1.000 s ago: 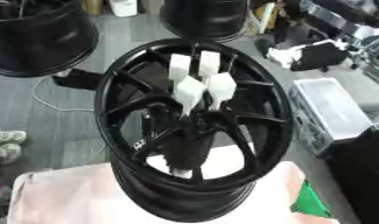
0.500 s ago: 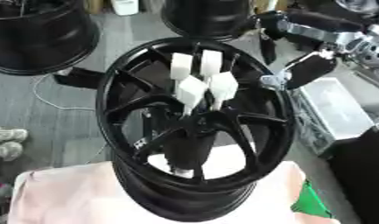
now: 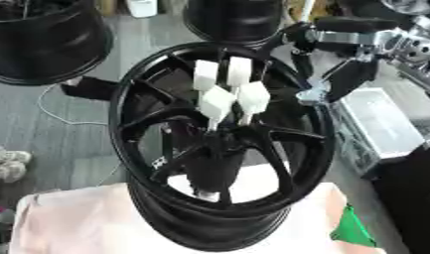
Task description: Pull the pin out of the wheel hub.
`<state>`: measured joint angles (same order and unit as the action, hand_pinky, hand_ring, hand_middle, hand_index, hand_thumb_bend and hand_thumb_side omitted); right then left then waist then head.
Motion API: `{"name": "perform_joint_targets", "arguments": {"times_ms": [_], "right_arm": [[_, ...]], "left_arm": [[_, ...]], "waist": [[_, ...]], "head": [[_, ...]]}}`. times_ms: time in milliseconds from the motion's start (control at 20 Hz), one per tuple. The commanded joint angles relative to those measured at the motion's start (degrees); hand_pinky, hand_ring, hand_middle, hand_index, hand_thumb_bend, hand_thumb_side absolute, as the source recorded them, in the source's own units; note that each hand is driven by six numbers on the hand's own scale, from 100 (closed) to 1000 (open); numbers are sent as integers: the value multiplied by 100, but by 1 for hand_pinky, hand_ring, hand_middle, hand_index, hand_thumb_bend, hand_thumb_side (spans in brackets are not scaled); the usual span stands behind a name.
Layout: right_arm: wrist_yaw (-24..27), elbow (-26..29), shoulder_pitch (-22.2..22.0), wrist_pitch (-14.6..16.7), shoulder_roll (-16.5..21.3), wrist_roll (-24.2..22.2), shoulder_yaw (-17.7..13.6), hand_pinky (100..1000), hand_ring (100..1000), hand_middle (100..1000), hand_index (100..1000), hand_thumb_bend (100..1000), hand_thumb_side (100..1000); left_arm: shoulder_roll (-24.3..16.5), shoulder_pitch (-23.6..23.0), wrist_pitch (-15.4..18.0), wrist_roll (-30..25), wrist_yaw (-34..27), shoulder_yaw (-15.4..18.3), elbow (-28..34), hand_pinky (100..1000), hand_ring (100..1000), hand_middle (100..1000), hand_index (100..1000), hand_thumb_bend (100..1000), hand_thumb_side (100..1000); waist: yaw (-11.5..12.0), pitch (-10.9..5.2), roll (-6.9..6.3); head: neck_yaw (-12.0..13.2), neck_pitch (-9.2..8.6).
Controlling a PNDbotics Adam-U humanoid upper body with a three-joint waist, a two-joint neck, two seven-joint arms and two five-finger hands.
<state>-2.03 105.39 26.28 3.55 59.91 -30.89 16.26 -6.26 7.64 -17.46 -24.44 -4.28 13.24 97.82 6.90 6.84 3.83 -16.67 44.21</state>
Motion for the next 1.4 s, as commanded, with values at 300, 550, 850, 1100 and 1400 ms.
{"name": "perform_joint_targets", "arguments": {"times_ms": [300, 550, 850, 1100, 1400], "right_arm": [[44, -196, 246, -32, 0, -852, -182, 385, 399, 820, 896, 308, 413], [-58, -506, 516, -57, -241, -1357, -159, 382, 399, 820, 896, 300, 410], [-131, -821, 725, -14, -480, -1552, -176, 378, 397, 819, 895, 295, 412], [-237, -982, 850, 32, -629, -1628, -65, 379, 397, 818, 894, 296, 414], [-384, -1179, 974, 88, -838, -1680, 49, 378, 396, 818, 893, 293, 411]], "left_arm": [[-59, 72, 5, -20, -1, -7, 64, 631, 690, 653, 742, 100, 1000], [-50, 71, 15, -16, -3, -7, 60, 631, 690, 653, 741, 100, 1000], [-40, 69, 24, -12, -8, -9, 55, 631, 689, 653, 741, 100, 1000], [-31, 73, 26, -18, -7, -16, 53, 631, 690, 653, 741, 100, 1000], [-18, 74, 30, -22, -15, -20, 52, 631, 690, 653, 741, 100, 1000]], "waist": [[-2, -41, -30], [8, -31, -58], [14, -23, -84], [21, -20, -100], [28, -20, -119]], "head": [[19, -10], [18, -10], [9, -10], [-2, -10], [-17, -10]]}}
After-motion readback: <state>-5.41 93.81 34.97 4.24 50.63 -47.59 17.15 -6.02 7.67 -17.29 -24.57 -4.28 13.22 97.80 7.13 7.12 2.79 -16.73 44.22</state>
